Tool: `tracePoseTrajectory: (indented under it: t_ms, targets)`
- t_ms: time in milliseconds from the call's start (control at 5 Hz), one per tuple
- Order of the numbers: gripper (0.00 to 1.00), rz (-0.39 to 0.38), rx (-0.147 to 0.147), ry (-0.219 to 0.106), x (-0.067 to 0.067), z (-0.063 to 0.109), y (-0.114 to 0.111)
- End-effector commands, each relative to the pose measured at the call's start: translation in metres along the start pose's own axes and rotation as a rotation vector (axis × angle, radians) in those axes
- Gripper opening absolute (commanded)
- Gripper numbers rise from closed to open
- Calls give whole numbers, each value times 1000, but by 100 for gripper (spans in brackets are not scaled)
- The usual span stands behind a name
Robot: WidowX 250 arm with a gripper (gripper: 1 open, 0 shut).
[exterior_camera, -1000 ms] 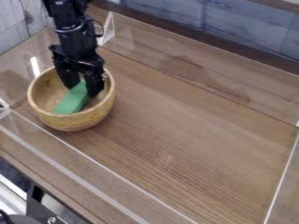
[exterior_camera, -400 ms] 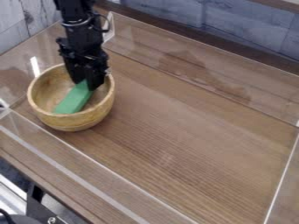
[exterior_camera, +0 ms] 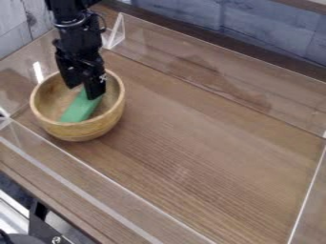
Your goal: Move green stick from inside the wooden bowl to the table next to it
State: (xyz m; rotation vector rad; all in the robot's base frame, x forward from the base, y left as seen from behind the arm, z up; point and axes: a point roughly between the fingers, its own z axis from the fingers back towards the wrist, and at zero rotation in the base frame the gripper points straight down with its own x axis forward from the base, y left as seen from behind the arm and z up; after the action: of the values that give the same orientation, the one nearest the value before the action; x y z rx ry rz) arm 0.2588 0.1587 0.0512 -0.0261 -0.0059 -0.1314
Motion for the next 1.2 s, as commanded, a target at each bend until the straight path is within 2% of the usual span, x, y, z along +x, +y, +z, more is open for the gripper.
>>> tracePoseTrajectory:
  t_ms: [0, 200, 600, 1000]
  targets:
    - [100, 100, 35, -44, 9, 7, -7]
    - [100, 179, 37, -42, 13, 0, -21]
    - [100, 127, 30, -34, 21, 11, -8]
    - [100, 126, 34, -25, 16, -1, -23]
